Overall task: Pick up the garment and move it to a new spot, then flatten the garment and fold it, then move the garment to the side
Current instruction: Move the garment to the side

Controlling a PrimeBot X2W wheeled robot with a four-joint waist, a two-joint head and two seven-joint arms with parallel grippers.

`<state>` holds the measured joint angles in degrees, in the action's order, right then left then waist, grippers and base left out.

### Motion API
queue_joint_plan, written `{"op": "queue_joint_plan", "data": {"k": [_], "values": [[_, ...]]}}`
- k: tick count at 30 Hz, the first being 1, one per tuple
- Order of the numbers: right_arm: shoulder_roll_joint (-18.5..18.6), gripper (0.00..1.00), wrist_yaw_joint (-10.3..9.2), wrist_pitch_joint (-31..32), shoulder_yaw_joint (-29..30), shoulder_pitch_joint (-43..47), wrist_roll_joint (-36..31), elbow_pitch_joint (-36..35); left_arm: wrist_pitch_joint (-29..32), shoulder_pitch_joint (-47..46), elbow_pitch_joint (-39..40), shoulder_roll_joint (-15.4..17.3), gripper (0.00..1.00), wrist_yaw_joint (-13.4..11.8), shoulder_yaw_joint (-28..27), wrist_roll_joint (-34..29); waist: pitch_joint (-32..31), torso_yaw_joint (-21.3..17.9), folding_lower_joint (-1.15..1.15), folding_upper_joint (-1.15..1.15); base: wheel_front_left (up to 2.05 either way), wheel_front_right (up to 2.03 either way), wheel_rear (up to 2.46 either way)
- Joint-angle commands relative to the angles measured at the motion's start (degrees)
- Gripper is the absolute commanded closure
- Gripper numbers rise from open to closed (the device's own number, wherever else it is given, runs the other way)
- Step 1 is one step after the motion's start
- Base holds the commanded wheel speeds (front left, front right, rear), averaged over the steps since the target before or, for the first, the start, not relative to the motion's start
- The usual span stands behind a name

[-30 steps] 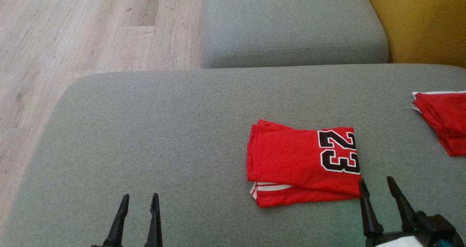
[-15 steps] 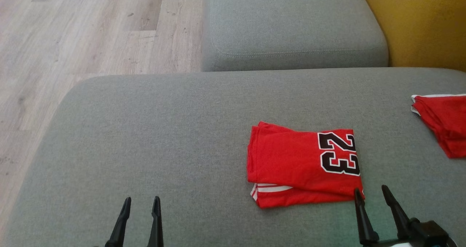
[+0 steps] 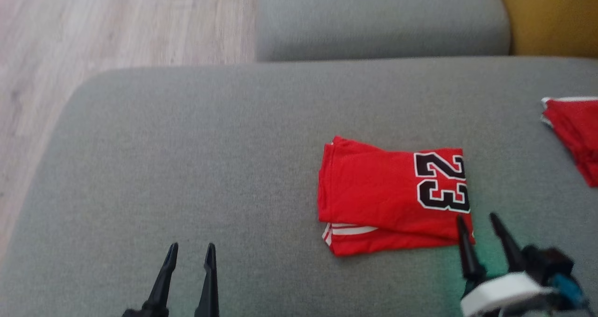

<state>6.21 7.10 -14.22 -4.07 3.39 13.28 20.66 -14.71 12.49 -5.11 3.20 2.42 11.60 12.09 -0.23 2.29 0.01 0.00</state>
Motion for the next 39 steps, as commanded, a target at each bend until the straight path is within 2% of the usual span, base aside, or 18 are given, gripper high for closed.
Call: {"op": "queue_joint_plan", "data": {"k": [1, 6, 10, 12, 13, 14, 15, 16, 19, 24, 30, 31, 34, 39], "values": [[1.5, 0.0, 0.39, -0.8, -0.5, -4.0, 0.0, -0.3, -0.3, -3.6, 2.1, -0.3, 0.0, -0.3, -1.1, -0.4, 2.4, 0.4, -0.01, 0.0, 0.0, 0.0, 0.0], [3.0, 0.0, 0.39, 0.3, 0.1, -13.0, 0.9, 7.5, -0.3, -6.6, 2.1, -0.3, 0.0, 0.1, 0.1, -0.7, 7.9, 1.2, -0.01, 0.0, 0.0, 0.0, 0.0], [3.7, 0.0, 0.39, 2.7, 2.6, -18.5, 1.0, 14.1, -0.3, -8.4, 1.4, -0.3, 0.0, 0.3, 0.7, -0.9, 10.3, 2.0, -0.01, 0.0, 0.0, 0.0, 0.0], [3.5, 0.0, 0.39, 4.4, 2.0, -20.0, 1.6, 16.9, -0.3, -9.2, 1.1, -0.3, 0.0, 0.3, 1.1, -0.9, 10.9, 2.4, -0.01, 0.0, 0.0, 0.0, 0.0], [3.0, 0.13, 0.39, 5.4, 1.2, -20.4, 2.7, 17.8, -0.3, -9.5, 1.0, -0.3, 0.0, 0.3, 1.2, -1.0, 11.2, 2.5, -0.01, 0.0, 0.0, 0.0, 0.0], [2.7, 0.51, 0.39, 6.4, 0.4, -20.6, 4.0, 18.6, -0.3, -9.8, 0.9, -0.3, 0.0, 0.1, 1.1, -1.0, 11.3, 2.6, -0.01, 0.0, 0.0, 0.0, 0.0], [2.6, 0.83, 0.39, 7.3, -0.8, -20.7, 5.1, 19.1, -0.3, -10.1, 0.8, -0.3, 0.0, 0.0, 1.0, -0.9, 11.5, 2.5, -0.01, 0.0, 0.0, 0.0, 0.0], [2.7, 1.0, 0.39, 7.8, -1.9, -20.6, 6.0, 19.2, -0.3, -10.3, 0.8, -0.3, 0.0, -0.1, 0.8, -0.8, 11.6, 2.4, -0.01, 0.0, 0.0, 0.0, 0.0], [4.7, 1.0, 0.39, 7.1, -3.5, -20.8, 8.2, 18.2, -0.3, -10.6, 1.1, -0.3, 0.0, -0.5, 0.5, -0.5, 11.8, 1.5, -0.01, 0.0, 0.0, 0.0, 0.0], [11.8, 1.0, 0.39, 6.8, -3.2, -23.3, 8.0, 14.7, -0.3, -11.2, 1.8, -0.3, 0.0, -0.4, 0.8, -0.2, 13.5, -1.2, -0.01, 0.0, 0.0, 0.0, 0.0], [22.0, 1.0, 0.39, 10.9, 0.8, -28.5, 5.5, 8.8, -0.3, -13.5, 2.2, -0.3, 0.0, -0.3, 1.5, -0.4, 18.6, -4.4, -0.01, 0.0, 0.0, 0.0, 0.0], [22.0, 1.0, 0.39, 10.9, 0.8, -28.5, 5.5, 8.8, -0.3, -13.5, 2.2, -0.3, 0.0, -0.3, 1.5, -0.4, 18.6, -4.4, -0.01, 0.0, 0.0, 0.0, 0.0], [26.8, 1.0, 0.39, 13.2, 4.0, -30.9, 4.7, 6.0, -0.3, -15.2, 2.2, -0.3, 0.0, 0.2, 1.7, -1.1, 21.8, -5.4, -0.01, 0.0, 0.0, 0.0, 0.0], [35.4, 1.0, 0.39, 15.9, 8.6, -33.0, 3.6, 5.5, -0.3, -18.2, 2.7, -0.3, 0.0, 0.6, 1.7, -1.8, 25.8, -6.0, -0.01, 0.0, 0.0, 0.0, 0.0]]}}
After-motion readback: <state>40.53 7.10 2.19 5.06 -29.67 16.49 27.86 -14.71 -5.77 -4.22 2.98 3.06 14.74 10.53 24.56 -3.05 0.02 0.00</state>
